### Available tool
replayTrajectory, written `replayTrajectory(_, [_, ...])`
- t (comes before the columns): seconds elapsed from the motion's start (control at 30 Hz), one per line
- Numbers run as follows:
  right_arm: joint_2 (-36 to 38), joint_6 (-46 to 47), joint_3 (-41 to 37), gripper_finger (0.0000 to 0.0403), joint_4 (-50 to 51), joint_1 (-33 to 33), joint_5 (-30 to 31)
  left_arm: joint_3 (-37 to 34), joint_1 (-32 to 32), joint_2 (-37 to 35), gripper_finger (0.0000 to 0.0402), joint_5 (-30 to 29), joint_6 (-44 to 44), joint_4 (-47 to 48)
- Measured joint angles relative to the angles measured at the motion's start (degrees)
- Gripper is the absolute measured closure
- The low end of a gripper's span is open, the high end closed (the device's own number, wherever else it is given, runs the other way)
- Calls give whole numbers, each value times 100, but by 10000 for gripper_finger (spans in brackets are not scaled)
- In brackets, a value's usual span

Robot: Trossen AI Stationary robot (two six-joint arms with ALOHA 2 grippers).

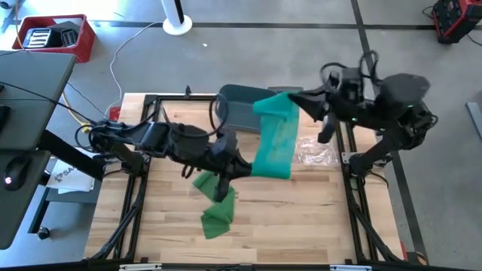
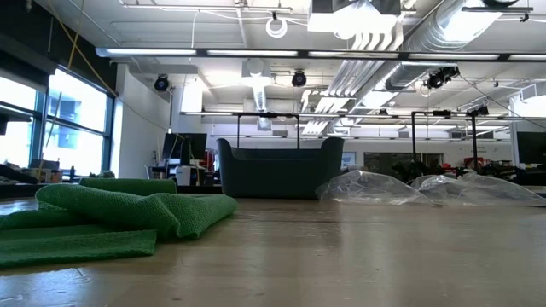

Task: Roll bandage
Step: Roll the blue bandage

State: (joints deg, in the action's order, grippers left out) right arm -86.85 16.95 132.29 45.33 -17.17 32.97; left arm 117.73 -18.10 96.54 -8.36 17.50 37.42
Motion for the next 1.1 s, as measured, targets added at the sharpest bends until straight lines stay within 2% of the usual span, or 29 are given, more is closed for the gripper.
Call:
replayTrajectory(0.2, [-95, 1318, 0, 403, 1976, 70, -188, 0, -188, 10, 401, 15, 302, -16])
replayTrajectory(0.37, [-156, 2205, -4, 399, 2939, 8, -217, -2, -274, -81, 401, 20, 331, -70])
replayTrajectory(0.5, [-229, 2559, -4, 356, 3269, 153, -654, -4, -263, -75, 401, 59, 345, -67])
replayTrajectory(0.63, [-117, 2543, -4, 278, 3289, 282, -1104, -4, -272, -75, 401, 84, 344, -177])
replayTrajectory(0.77, [115, 2376, -4, 212, 3223, 295, -1070, -4, -266, -75, 401, 98, 342, -375])
replayTrajectory(0.93, [398, 2460, 1, 195, 3121, 291, -864, -4, -270, -77, 401, 98, 338, -700])
replayTrajectory(1.1, [426, 1224, 2, 194, 2858, -74, -1550, -4, -178, -93, 401, 15, 680, -837])
